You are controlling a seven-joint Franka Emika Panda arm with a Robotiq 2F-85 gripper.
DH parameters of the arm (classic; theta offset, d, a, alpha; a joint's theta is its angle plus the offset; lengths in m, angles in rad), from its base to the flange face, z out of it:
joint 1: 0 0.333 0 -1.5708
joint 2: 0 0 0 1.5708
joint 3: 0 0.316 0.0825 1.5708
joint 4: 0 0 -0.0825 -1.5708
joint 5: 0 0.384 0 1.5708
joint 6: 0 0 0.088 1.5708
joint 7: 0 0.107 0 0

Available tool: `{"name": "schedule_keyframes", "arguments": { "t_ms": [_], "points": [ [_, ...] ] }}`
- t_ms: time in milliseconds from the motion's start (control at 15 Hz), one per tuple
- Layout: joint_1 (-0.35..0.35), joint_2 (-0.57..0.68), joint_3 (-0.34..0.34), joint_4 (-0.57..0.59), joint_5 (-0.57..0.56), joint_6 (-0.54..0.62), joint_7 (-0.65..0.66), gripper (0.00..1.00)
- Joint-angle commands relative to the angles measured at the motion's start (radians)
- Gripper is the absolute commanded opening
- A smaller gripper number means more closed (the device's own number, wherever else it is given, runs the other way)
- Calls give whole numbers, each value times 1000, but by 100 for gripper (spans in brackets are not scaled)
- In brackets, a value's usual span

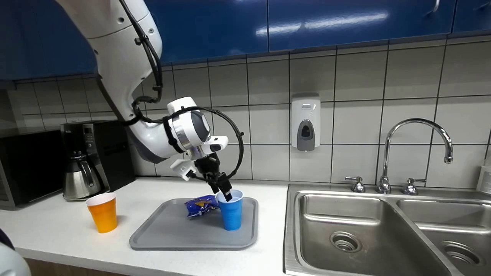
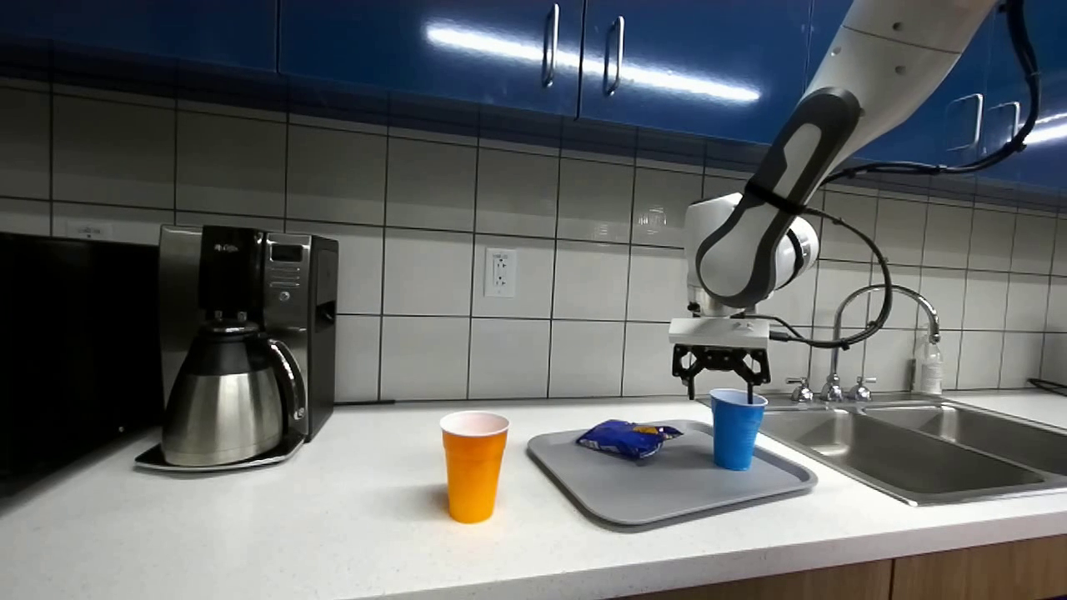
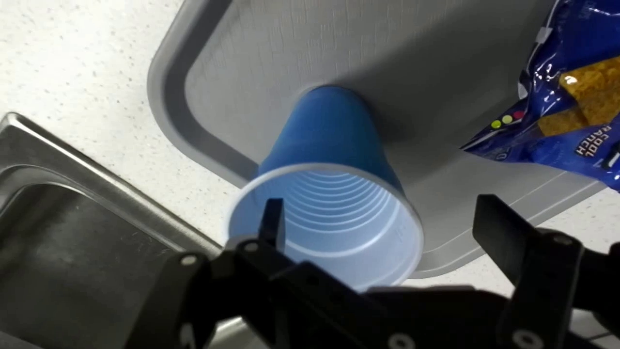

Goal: Place the cups directly onto the counter

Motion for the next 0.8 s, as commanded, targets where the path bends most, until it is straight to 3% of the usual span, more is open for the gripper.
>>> {"name": "schedule_keyframes", "arguments": {
  "t_ms": [0,67,200,733],
  "points": [
    [26,21,-31,11,4,21,32,96],
    [30,23,-36,10,0,25,36,72],
    [39,22,-44,6,-4,35,39,69],
    [71,10,-60,1,-18,30,48,7]
  ]
}}
